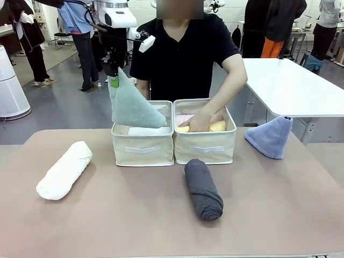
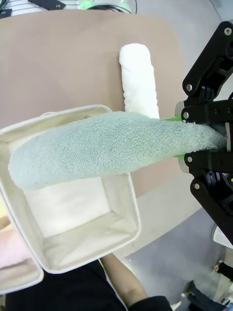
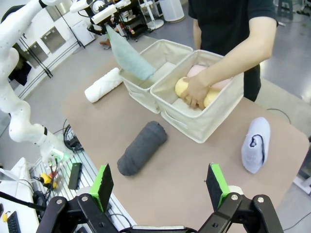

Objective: Sort the towels based on their folding style.
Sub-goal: Pick up one triangle-folded towel and place it in the left Fabric basket.

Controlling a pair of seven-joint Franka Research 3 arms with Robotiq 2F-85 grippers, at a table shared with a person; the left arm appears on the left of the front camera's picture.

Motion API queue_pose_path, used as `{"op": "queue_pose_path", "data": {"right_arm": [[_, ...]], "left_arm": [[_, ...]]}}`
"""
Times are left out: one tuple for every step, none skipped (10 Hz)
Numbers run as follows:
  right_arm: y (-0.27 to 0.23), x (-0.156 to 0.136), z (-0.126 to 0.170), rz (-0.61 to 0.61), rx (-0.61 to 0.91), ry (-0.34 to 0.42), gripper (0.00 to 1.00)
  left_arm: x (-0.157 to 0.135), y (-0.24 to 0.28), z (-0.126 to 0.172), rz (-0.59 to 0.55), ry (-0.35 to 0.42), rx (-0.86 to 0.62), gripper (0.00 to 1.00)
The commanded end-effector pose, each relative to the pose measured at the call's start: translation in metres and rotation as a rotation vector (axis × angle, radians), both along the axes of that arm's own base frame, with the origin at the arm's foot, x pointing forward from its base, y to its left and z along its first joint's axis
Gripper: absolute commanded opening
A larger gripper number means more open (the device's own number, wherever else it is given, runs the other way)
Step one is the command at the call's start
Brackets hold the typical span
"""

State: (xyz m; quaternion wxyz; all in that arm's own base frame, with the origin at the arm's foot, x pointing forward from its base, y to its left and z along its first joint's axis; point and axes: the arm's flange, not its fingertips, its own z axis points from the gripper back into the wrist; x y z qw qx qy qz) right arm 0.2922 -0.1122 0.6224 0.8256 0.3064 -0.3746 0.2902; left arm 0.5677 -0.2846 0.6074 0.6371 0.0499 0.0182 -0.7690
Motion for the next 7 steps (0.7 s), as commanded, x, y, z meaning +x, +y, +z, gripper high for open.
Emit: {"op": "queue_pose_path", "data": {"right_arm": [[0.001, 0.001, -0.002, 0.017, 0.019, -0.012, 1.00], [0.001, 0.001, -0.002, 0.017, 0.019, -0.012, 1.00], [0.001, 0.001, -0.002, 0.017, 0.019, -0.012, 1.00], [0.001, 0.001, -0.002, 0.017, 0.019, -0.012, 1.00], [0.001, 0.001, -0.002, 0.017, 0.019, -0.012, 1.00], [0.001, 0.001, -0.002, 0.017, 0.019, -0.012, 1.00], [0.001, 0.001, -0.002, 0.017, 0.019, -0.012, 1.00]], "left_arm": [[0.009, -0.009, 0.006, -0.044, 0.050, -0.005, 0.18], [0.012, -0.008, 0.000, -0.048, 0.057, -0.003, 0.18], [0.014, -0.004, -0.010, -0.058, 0.072, -0.018, 0.18], [0.014, -0.003, -0.016, -0.066, 0.078, -0.038, 0.18], [0.015, -0.004, -0.023, -0.073, 0.076, -0.051, 0.18], [0.014, -0.007, -0.030, -0.078, 0.076, -0.060, 0.18], [0.013, -0.009, -0.037, -0.077, 0.082, -0.051, 0.18]]}}
